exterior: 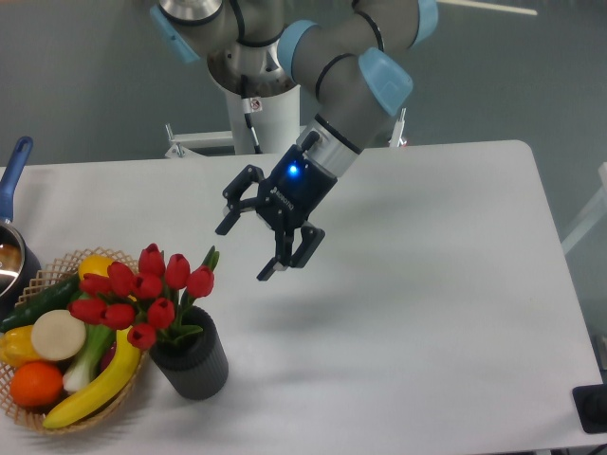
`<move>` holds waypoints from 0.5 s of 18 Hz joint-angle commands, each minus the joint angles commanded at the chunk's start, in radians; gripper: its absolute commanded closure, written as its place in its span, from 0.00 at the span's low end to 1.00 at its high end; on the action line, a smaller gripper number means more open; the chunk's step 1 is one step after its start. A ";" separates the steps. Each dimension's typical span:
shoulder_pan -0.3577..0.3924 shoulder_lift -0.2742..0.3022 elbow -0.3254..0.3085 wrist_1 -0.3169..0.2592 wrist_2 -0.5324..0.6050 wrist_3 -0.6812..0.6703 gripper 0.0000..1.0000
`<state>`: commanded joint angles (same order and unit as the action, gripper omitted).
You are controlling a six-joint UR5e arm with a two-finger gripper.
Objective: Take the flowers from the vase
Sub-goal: 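Lower the open gripper around the tulip stems above the black vase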
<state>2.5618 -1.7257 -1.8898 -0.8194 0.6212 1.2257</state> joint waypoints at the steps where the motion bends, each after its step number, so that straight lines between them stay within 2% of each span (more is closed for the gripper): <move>1: -0.008 -0.009 -0.002 0.021 0.000 -0.002 0.00; 5: -0.031 -0.035 0.003 0.072 0.015 -0.003 0.00; 9: -0.066 -0.077 0.035 0.082 0.046 -0.005 0.00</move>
<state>2.4959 -1.8023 -1.8547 -0.7379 0.6673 1.2211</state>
